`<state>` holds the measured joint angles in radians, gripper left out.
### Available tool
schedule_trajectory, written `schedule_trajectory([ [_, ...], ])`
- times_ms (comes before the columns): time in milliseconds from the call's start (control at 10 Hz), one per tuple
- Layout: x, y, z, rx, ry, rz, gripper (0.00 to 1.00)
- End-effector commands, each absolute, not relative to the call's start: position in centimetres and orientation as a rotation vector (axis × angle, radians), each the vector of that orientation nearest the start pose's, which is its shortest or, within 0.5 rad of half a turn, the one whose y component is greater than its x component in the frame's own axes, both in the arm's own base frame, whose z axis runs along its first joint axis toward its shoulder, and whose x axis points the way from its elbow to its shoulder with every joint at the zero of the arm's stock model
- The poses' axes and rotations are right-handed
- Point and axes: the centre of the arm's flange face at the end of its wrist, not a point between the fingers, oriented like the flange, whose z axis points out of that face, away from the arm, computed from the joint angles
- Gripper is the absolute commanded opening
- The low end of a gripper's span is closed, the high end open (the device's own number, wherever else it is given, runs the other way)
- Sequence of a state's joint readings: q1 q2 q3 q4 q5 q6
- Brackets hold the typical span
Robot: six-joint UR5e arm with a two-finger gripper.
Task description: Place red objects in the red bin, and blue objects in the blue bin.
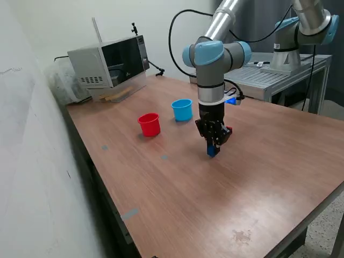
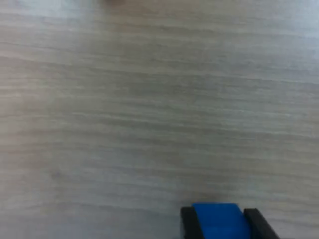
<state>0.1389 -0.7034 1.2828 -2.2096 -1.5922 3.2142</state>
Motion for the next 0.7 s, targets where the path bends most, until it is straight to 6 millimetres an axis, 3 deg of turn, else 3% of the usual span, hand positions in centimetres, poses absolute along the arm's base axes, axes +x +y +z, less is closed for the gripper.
schedule_trajectory([
  [0, -71.4, -20.3, 18.6, -2.284, 2.204, 0.174, 0.0],
  [200, -70.0, -15.1, 21.4, -2.231, 2.255, 0.189, 0.0],
  [300, -69.0, -11.2, 21.9, -2.186, 2.281, 0.18, 0.0],
  [600, -66.8, -4.1, 22.7, -2.084, 2.327, 0.179, 0.0],
])
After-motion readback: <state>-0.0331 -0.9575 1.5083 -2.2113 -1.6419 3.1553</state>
